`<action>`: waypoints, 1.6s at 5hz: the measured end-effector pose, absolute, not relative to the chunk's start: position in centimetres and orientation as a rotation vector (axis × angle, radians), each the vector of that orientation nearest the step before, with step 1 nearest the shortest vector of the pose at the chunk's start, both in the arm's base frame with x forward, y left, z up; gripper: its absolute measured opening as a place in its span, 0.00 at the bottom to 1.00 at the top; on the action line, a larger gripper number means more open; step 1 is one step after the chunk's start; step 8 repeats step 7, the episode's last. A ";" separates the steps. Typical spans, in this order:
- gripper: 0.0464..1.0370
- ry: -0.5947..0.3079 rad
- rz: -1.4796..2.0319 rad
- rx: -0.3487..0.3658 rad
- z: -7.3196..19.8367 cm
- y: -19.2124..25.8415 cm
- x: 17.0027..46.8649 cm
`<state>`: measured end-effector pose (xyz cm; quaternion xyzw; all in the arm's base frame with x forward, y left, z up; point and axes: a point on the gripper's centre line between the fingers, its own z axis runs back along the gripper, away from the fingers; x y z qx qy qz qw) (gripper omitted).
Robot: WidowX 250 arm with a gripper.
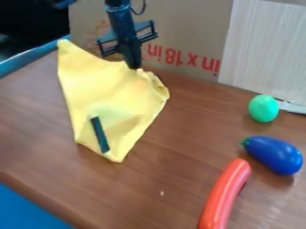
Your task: Fold the cloth from bottom left to top right
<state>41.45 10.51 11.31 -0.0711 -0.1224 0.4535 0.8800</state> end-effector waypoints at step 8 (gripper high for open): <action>0.96 -0.181 0.635 0.050 14.4 12.1 37.2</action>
